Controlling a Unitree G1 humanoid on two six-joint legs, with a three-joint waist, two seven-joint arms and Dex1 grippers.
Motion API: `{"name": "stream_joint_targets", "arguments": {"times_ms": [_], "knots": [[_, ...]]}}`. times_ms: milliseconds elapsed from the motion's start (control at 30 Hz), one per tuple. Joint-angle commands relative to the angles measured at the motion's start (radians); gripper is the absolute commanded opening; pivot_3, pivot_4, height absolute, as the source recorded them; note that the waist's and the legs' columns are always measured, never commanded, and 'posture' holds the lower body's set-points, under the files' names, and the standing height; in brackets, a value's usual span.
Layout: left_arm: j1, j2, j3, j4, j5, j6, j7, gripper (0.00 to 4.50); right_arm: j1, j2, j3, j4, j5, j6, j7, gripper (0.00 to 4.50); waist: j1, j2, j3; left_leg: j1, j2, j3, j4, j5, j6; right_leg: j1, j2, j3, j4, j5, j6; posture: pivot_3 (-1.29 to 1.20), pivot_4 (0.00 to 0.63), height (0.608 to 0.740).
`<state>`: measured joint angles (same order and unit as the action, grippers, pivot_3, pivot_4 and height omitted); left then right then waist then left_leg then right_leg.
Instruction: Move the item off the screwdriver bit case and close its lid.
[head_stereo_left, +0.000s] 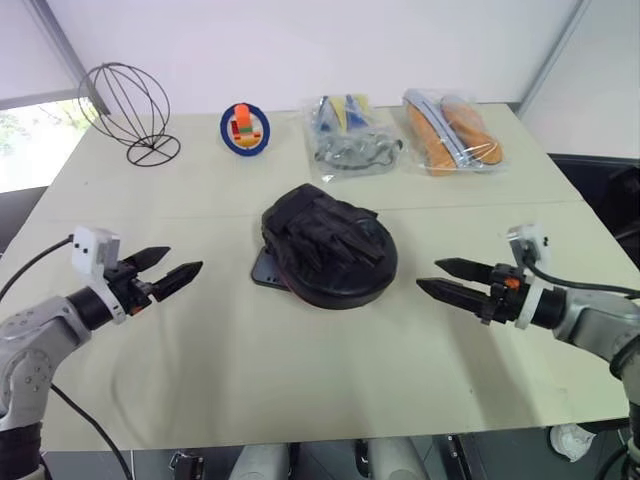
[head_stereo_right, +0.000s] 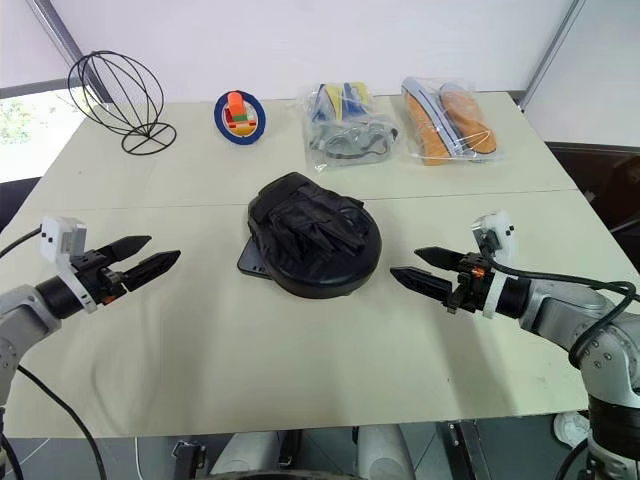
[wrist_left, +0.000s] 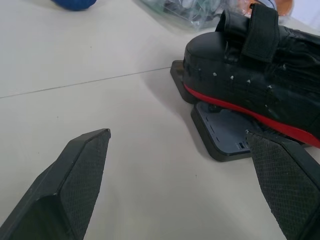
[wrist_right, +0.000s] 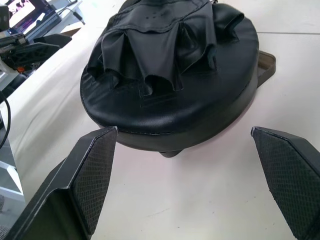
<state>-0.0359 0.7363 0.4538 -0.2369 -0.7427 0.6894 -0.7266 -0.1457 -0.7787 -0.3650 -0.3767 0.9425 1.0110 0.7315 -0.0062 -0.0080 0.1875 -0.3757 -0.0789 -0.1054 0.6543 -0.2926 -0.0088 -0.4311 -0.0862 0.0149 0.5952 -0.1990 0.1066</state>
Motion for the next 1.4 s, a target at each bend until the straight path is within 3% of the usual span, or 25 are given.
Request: {"name": "stream_joint_targets", "arguments": {"times_ms": [33,1000,1100,1400], "knots": [[0.005,0.01,0.022,-0.002,0.002,-0.018,-0.013,4.5,-0.022,-0.011,-0.006,-0.008,-0.007,-0.03,0.0,4.45,0.0,0.0,0.0,0.0,0.0,0.0,0.0,0.0,0.0,0.0,0.0,0.0,0.0,0.0,0.0,0.0,0.15,0.74],[-0.024,0.015,-0.01,-0.003,0.006,-0.017,-0.057,4.5,-0.052,-0.001,0.028,-0.022,-0.046,-0.069,-0.032,4.45,0.0,0.0,0.0,0.0,0.0,0.001,-0.001,0.0,0.0,-0.001,0.0,0.0,0.0,0.0,0.001,0.0,0.15,0.74],[-0.048,0.028,-0.023,-0.028,-0.017,0.003,-0.084,4.5,-0.093,0.03,0.037,-0.046,-0.019,-0.061,-0.074,4.45,-0.002,0.0,0.0,0.0,0.0,0.001,-0.001,0.0,0.0,-0.001,0.0,0.0,0.0,0.001,0.001,0.0,0.15,0.74],[-0.185,0.126,-0.104,-0.103,-0.093,0.091,-0.183,4.5,-0.336,0.245,0.243,-0.114,-0.107,-0.059,-0.32,4.45,-0.005,0.0,0.0,0.0,0.001,0.002,-0.003,0.001,-0.002,-0.004,0.003,0.002,0.001,0.001,0.0,0.0,0.15,0.74]]}}
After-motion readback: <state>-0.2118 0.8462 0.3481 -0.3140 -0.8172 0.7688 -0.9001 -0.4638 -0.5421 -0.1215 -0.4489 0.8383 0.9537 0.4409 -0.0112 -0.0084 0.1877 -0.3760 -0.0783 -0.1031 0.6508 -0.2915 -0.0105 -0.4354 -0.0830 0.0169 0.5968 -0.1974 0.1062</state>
